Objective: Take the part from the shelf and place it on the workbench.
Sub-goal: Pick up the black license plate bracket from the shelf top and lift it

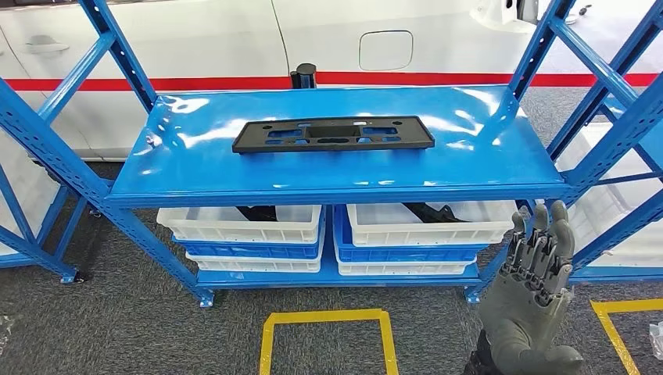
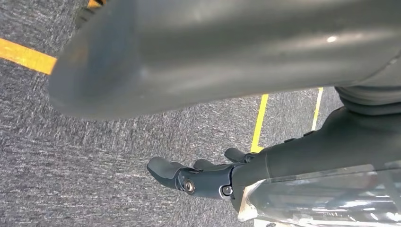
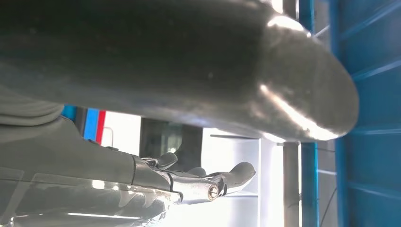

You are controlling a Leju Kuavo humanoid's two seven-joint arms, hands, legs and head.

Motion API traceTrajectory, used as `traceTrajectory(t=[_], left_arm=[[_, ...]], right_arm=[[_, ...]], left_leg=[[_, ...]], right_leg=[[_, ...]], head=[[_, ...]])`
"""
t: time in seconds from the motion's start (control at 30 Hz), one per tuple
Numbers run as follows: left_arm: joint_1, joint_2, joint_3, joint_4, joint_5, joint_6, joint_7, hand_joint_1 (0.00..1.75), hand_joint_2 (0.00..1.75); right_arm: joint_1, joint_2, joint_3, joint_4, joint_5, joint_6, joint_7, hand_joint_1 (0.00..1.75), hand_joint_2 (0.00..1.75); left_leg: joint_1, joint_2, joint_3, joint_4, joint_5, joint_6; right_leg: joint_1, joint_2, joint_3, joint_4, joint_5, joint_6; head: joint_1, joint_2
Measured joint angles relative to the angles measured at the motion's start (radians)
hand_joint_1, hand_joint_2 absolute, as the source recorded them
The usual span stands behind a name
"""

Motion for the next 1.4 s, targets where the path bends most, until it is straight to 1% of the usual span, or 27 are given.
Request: traceTrajectory(t=[0.03,0.1,0.13,0.2,0.27,0.33,0.4,0.43,0.47,0.5,0.53,0.6,0.63,0.67,0.73,0.77,0.83,0.9,0.97,1.0,1.03,1.1,1.13,1.17,1.27,1.33,1.4], left_arm=[[0.003,0.0,0.0,0.0,-0.001,0.001,0.0,0.0,0.0],[0.008,0.001,0.001,0.001,-0.004,0.002,0.0,0.0,0.0],[0.01,0.0,0.001,0.002,-0.006,0.002,0.001,0.0,0.0],[0.013,0.0,0.001,0.003,-0.008,0.002,0.002,0.0,0.0],[0.013,0.001,0.001,0.004,-0.008,0.004,0.003,0.0,0.0],[0.011,0.001,0.001,0.004,-0.009,0.006,0.003,0.0,0.0],[0.01,0.001,0.001,0.004,-0.01,0.008,0.003,0.0,0.0],[0.01,0.001,0.001,0.005,-0.01,0.008,0.003,0.0,0.0],[0.011,0.001,0.001,0.005,-0.011,0.009,0.003,0.0,0.0],[0.011,0.001,0.001,0.005,-0.012,0.01,0.004,0.0,0.0],[0.012,0.0,0.001,0.005,-0.014,0.01,0.004,0.0,0.0],[0.013,-0.001,0.001,0.006,-0.018,0.012,0.004,0.0,0.0],[0.012,-0.002,0.001,0.007,-0.02,0.013,0.004,0.0,0.0],[0.011,-0.003,0.001,0.007,-0.021,0.014,0.005,0.0,0.0],[0.006,-0.004,0.0,0.008,-0.025,0.014,0.006,0.0,0.0],[0.003,-0.004,0.0,0.008,-0.027,0.014,0.007,0.0,0.0],[-0.001,-0.005,0.0,0.008,-0.029,0.015,0.007,0.0,0.0],[0.0,-0.005,0.0,0.008,-0.029,0.016,0.008,0.0,0.0],[0.002,-0.004,0.0,0.008,-0.029,0.016,0.009,0.0,0.0],[0.002,-0.003,0.0,0.008,-0.029,0.017,0.009,0.0,0.0],[0.003,-0.003,0.0,0.008,-0.029,0.017,0.009,0.0,0.0],[0.004,-0.003,0.0,0.009,-0.029,0.016,0.009,0.0,0.0],[0.005,-0.003,0.0,0.01,-0.029,0.016,0.009,0.0,0.0],[0.006,-0.003,0.0,0.011,-0.029,0.016,0.009,0.0,0.0],[0.006,-0.002,0.0,0.011,-0.03,0.014,0.01,0.0,0.0],[0.005,-0.002,-0.001,0.011,-0.032,0.01,0.011,0.0,0.0],[0.005,-0.002,-0.002,0.011,-0.037,0.007,0.015,0.0,0.0]], right_arm=[[-0.001,0.0,0.0,0.006,0.005,-0.01,0.0,0.0,0.0],[-0.005,-0.002,0.001,0.018,0.02,-0.029,0.0,0.0,0.0],[-0.007,-0.004,0.002,0.024,0.028,-0.036,0.0,0.0,0.0],[-0.01,-0.007,0.002,0.033,0.037,-0.047,0.0,0.0,0.0],[-0.014,-0.011,0.002,0.039,0.04,-0.051,0.0,0.0,0.87],[-0.018,-0.015,0.002,0.045,0.042,-0.054,0.0,0.0,1.75],[-0.019,-0.018,0.002,0.052,0.048,-0.065,0.0,0.0,1.75],[-0.019,-0.019,0.002,0.056,0.054,-0.075,0.0,0.0,1.75],[-0.019,-0.021,0.002,0.06,0.061,-0.085,0.0,0.0,1.75],[-0.019,-0.024,0.002,0.064,0.068,-0.097,0.0,0.0,1.75],[-0.019,-0.026,0.002,0.069,0.074,-0.108,0.0,0.0,1.75],[-0.019,-0.031,0.002,0.079,0.088,-0.128,0.0,0.0,0.87],[-0.019,-0.032,0.002,0.084,0.099,-0.14,0.0,0.0,0.44],[-0.019,-0.033,0.002,0.088,0.114,-0.154,0.0,0.0,0.0],[-0.02,-0.033,0.0,0.092,0.146,-0.182,0.0,0.0,0.0],[-0.021,-0.033,-0.001,0.095,0.158,-0.193,0.0,0.0,0.0],[-0.021,-0.032,-0.002,0.1,0.17,-0.2,0.0,0.0,0.0],[-0.021,-0.032,-0.002,0.106,0.173,-0.203,0.0,0.0,0.0],[-0.02,-0.032,-0.002,0.111,0.174,-0.205,0.0,0.0,0.0],[-0.02,-0.032,-0.002,0.114,0.174,-0.206,0.0,0.0,0.0],[-0.02,-0.032,-0.002,0.116,0.174,-0.206,0.0,0.0,0.0],[-0.02,-0.032,-0.002,0.12,0.175,-0.206,0.0,0.0,0.0],[-0.02,-0.031,-0.002,0.122,0.175,-0.207,0.0,0.0,0.0],[-0.02,-0.031,-0.003,0.124,0.178,-0.208,0.0,0.0,0.44],[-0.02,-0.031,-0.008,0.127,0.224,-0.246,0.003,0.0,1.75],[-0.02,-0.031,-0.022,0.13,0.304,-0.305,0.02,0.0,1.75],[-0.017,-0.032,-0.048,0.141,0.405,-0.366,0.068,0.0,1.75]], left_leg=[[0.002,0.004,0.007,-0.059,0.059,-0.001],[-0.001,0.017,0.015,-0.138,0.129,0.002],[-0.004,0.021,0.016,-0.151,0.143,0.009],[-0.009,0.02,0.024,-0.156,0.138,0.03],[-0.008,0.014,0.048,-0.166,0.142,0.047],[-0.01,0.01,0.07,-0.175,0.137,0.06],[-0.015,0.004,0.086,-0.182,0.123,0.069],[-0.018,0.0,0.097,-0.185,0.114,0.072],[-0.021,-0.005,0.111,-0.186,0.103,0.074],[-0.024,-0.009,0.127,-0.187,0.091,0.074],[-0.027,-0.012,0.142,-0.188,0.077,0.074],[-0.032,-0.016,0.169,-0.188,0.048,0.071],[-0.033,-0.016,0.179,-0.191,0.036,0.066],[-0.033,-0.016,0.192,-0.191,0.029,0.061],[-0.031,-0.014,0.198,-0.17,0.037,0.051],[-0.03,-0.013,0.183,-0.132,0.052,0.046],[-0.025,-0.009,0.106,-0.018,0.059,0.036],[-0.015,-0.006,0.018,0.072,0.007,0.021],[-0.003,-0.002,-0.039,0.081,-0.042,0.005],[0.003,-0.001,-0.051,0.055,-0.036,-0.001],[0.008,0.001,-0.052,0.011,0.001,-0.007],[0.015,0.006,-0.04,-0.092,0.117,-0.014],[0.015,0.008,-0.035,-0.125,0.162,-0.012],[0.013,0.011,-0.032,-0.139,0.187,-0.006],[0.007,0.01,-0.021,-0.145,0.192,0.018],[0.007,0.009,-0.01,-0.155,0.188,0.033],[0.002,0.009,0.0,-0.158,0.179,0.047]], right_leg=[[-0.002,-0.001,0.01,0.0,-0.009,0.006],[-0.002,-0.003,0.029,-0.002,-0.025,0.021],[0.0,-0.004,0.038,-0.001,-0.03,0.031],[0.003,-0.004,0.052,0.003,-0.031,0.051],[0.004,-0.004,0.037,0.044,-0.028,0.059],[0.006,-0.002,-0.037,0.153,-0.037,0.05],[0.01,-0.001,-0.135,0.259,-0.076,0.038],[0.013,0.0,-0.172,0.281,-0.1,0.035],[0.015,0.0,-0.193,0.269,-0.113,0.035],[0.017,0.0,-0.201,0.232,-0.104,0.037],[0.02,0.0,-0.201,0.175,-0.068,0.041],[0.028,0.001,-0.189,0.08,0.045,0.045],[0.034,0.003,-0.18,0.057,0.086,0.039],[0.037,0.005,-0.17,0.05,0.105,0.029],[0.034,0.008,-0.143,0.037,0.1,0.007],[0.028,0.009,-0.13,0.027,0.095,-0.001],[0.019,0.009,-0.102,0.013,0.082,-0.015],[0.016,0.01,-0.079,0.009,0.063,-0.021],[0.01,0.014,-0.054,0.009,0.04,-0.015],[0.006,0.015,-0.039,0.009,0.029,-0.01],[0.002,0.016,-0.023,0.009,0.017,-0.004],[-0.002,0.016,0.001,0.01,-0.007,0.01],[0.0,0.017,0.007,0.009,-0.016,0.019],[0.001,0.017,0.011,0.007,-0.022,0.028],[0.002,0.015,0.018,0.001,-0.036,0.048],[0.002,0.012,-0.009,0.059,-0.062,0.047],[0.005,0.011,-0.092,0.193,-0.099,0.038]], head=[[0.0,0.0],[-0.001,0.0],[-0.001,0.0],[-0.001,0.0],[0.001,0.0],[0.003,0.0],[0.004,0.0],[0.005,0.0],[0.005,0.0],[0.005,0.0],[0.006,0.0],[0.004,0.0],[0.002,0.0],[0.0,0.0],[0.0,0.0],[0.0,0.0],[-0.002,0.0],[-0.003,0.0],[-0.003,0.0],[-0.003,0.0],[-0.003,0.0],[-0.004,0.0],[-0.005,0.0],[-0.005,0.0],[-0.003,0.0],[-0.001,0.0],[0.0,0.0]])
